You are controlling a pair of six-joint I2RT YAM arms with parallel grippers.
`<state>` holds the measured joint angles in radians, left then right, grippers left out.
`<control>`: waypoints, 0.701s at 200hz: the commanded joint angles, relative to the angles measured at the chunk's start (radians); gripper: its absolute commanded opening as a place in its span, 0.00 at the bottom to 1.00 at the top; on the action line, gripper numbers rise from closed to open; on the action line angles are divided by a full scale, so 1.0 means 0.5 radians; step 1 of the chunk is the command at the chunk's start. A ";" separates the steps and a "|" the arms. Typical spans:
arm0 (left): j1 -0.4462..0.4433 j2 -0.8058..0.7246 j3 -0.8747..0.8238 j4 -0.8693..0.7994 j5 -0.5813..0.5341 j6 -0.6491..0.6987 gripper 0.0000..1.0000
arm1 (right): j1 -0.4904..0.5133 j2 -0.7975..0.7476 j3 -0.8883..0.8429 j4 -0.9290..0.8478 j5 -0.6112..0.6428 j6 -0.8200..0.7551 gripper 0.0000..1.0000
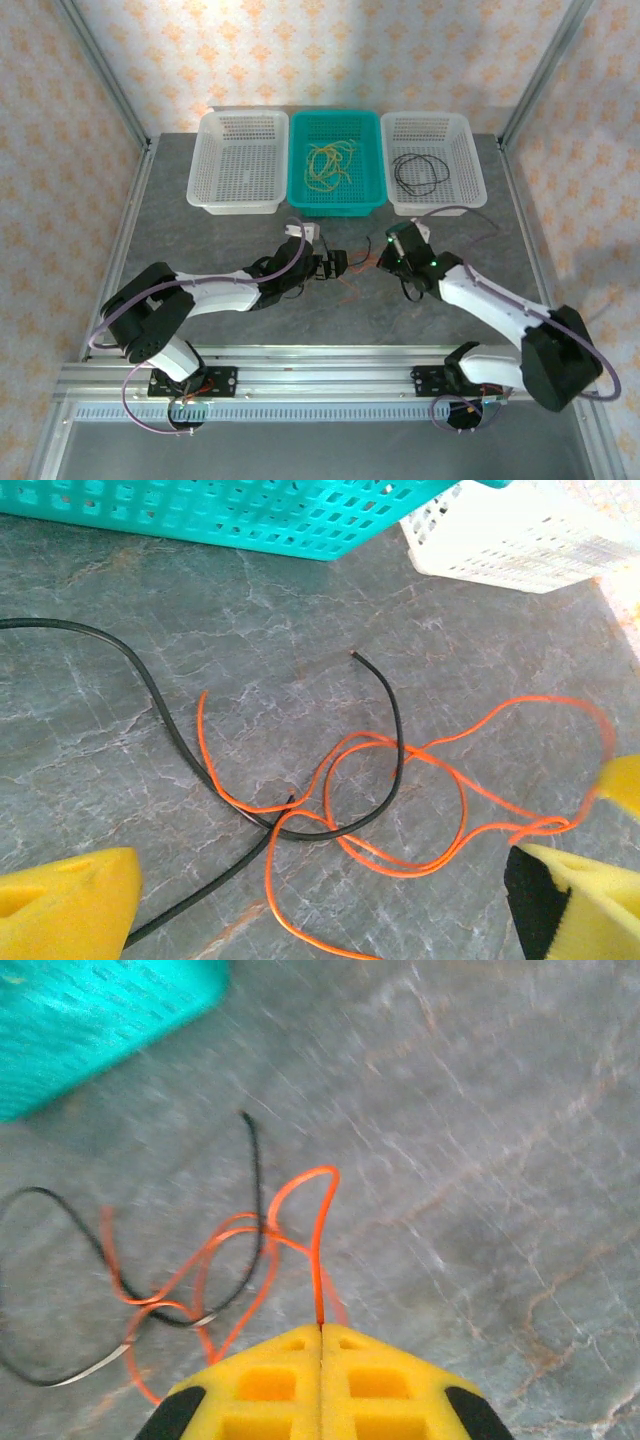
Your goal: Untangle the cables
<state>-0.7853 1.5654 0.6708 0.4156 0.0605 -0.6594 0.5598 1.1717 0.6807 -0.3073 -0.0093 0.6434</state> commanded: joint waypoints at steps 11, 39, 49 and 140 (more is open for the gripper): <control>0.015 0.059 0.027 0.040 -0.072 -0.043 0.95 | -0.003 -0.218 0.089 0.009 0.150 -0.207 0.00; 0.018 0.086 0.017 0.043 -0.069 -0.053 0.95 | -0.003 -0.307 0.227 -0.061 0.247 -0.367 0.00; 0.021 0.092 0.014 0.042 -0.071 -0.053 0.95 | -0.002 -0.331 0.280 -0.087 0.268 -0.426 0.00; 0.016 0.034 -0.066 0.200 0.051 -0.029 0.95 | -0.054 0.002 0.272 -0.348 0.265 -0.320 0.09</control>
<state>-0.7830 1.6054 0.6651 0.4320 0.0475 -0.6834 0.5522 1.1244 0.8730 -0.4152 0.1440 0.4374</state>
